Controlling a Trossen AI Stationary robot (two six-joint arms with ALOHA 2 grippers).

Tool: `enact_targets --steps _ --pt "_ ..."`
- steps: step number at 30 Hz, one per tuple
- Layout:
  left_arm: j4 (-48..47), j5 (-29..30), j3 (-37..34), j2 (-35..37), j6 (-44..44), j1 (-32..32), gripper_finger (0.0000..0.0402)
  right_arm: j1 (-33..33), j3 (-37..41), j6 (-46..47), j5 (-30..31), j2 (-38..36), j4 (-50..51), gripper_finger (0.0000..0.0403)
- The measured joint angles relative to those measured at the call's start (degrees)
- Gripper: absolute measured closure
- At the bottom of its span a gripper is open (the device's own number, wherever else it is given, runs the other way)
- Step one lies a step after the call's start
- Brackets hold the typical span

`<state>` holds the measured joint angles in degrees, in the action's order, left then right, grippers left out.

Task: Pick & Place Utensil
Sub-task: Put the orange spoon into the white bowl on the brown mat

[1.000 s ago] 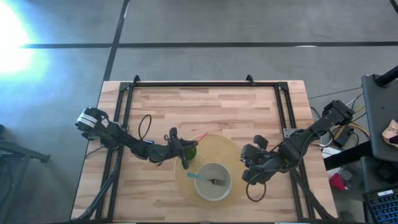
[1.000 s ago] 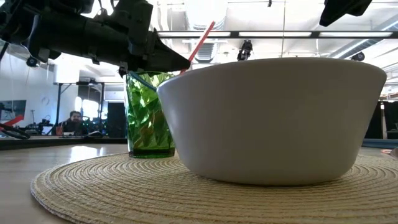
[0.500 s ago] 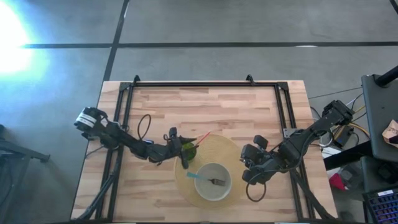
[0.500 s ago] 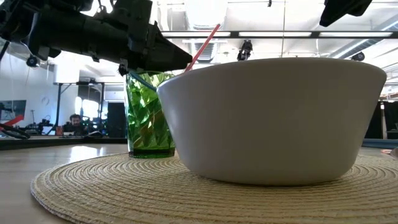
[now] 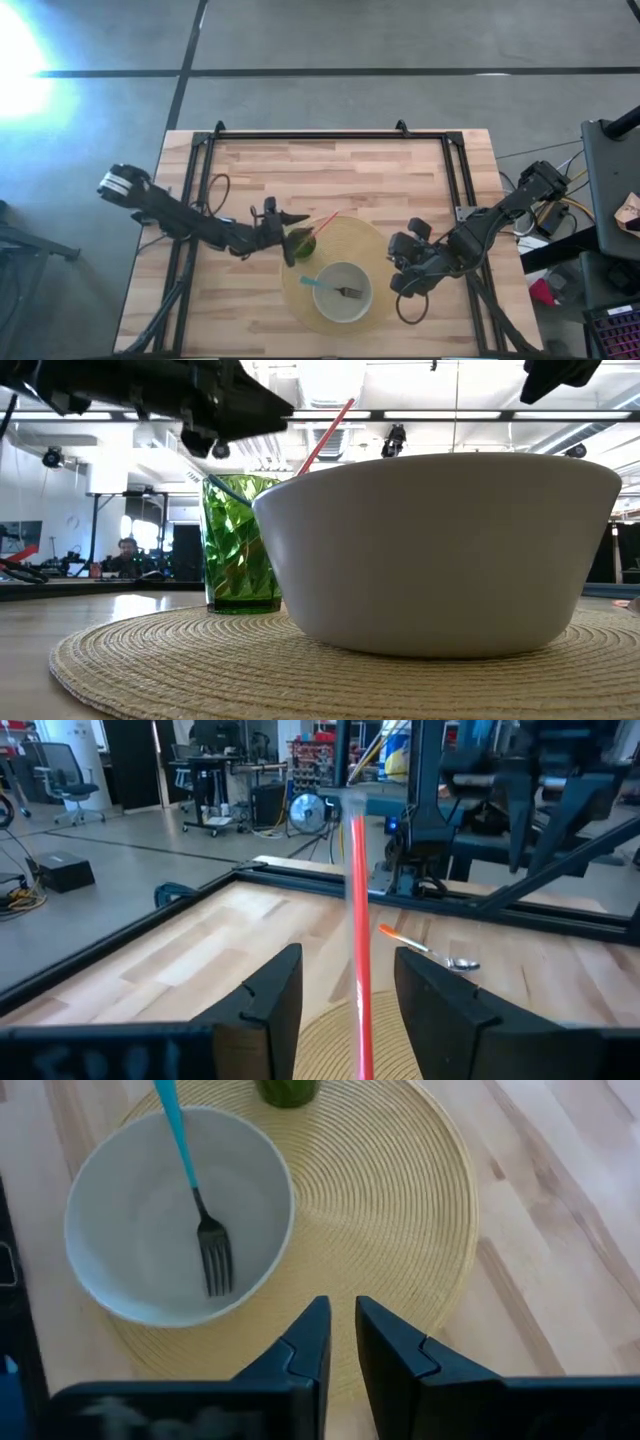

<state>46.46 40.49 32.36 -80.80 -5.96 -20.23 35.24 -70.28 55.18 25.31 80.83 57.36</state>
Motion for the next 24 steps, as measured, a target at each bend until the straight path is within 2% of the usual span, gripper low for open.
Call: enact_targets --steps 6,13,21,24 --pt "-6.7 -0.5 0.0 8.5 0.1 0.0 0.0248 0.0 -0.5 4.6 -0.5 -0.8 4.5 0.0355" --pt "-17.3 -5.8 1.6 17.0 1.9 -0.1 0.0250 0.1 -0.5 14.7 -1.8 -3.2 12.1 0.0355" --pt "-35.3 -9.2 11.0 20.1 4.8 -0.6 0.0250 0.2 1.8 27.0 -3.6 -5.3 16.0 0.0355" --pt "-43.8 -11.0 15.5 19.6 4.9 -0.9 0.0250 0.1 3.7 30.2 -6.5 -5.5 16.0 0.0355"
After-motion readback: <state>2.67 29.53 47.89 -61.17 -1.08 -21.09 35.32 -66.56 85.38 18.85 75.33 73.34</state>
